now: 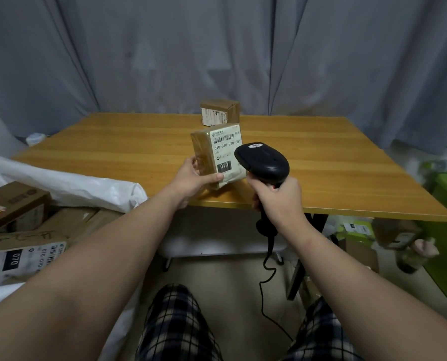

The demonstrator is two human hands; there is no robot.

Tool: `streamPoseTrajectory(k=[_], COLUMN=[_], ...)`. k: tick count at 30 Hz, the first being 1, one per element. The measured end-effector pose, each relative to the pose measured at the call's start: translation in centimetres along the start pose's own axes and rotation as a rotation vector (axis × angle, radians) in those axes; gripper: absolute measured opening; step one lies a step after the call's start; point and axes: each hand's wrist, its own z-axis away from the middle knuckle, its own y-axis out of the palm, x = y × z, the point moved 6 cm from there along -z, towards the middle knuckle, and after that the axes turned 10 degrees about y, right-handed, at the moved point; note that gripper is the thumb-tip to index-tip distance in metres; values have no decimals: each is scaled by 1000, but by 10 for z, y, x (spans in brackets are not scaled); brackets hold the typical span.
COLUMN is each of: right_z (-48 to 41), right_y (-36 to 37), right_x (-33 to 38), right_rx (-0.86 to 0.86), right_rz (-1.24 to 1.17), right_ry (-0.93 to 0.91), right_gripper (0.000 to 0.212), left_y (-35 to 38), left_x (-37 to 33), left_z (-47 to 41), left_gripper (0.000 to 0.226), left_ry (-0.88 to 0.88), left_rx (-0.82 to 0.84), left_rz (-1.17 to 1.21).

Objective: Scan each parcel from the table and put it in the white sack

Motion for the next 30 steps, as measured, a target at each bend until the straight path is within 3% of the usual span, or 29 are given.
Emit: streamPoseTrajectory(k=[20,27,30], right_z=[4,6,3], right_y=[3,12,34], right_x=[-3,8,20], right_rx=[17,63,121], right_rz=[17,-42,-64], right_ry=[-12,-24,-45], right_gripper=[15,13,8], left_y=[1,-13,-37], left_x=[2,-4,-17], left_z=[-4,-1,11], left_gripper=[85,93,77], left_ry=[-28,5,58], left_rx=[-24,-50,-106], left_rz=[9,1,-22])
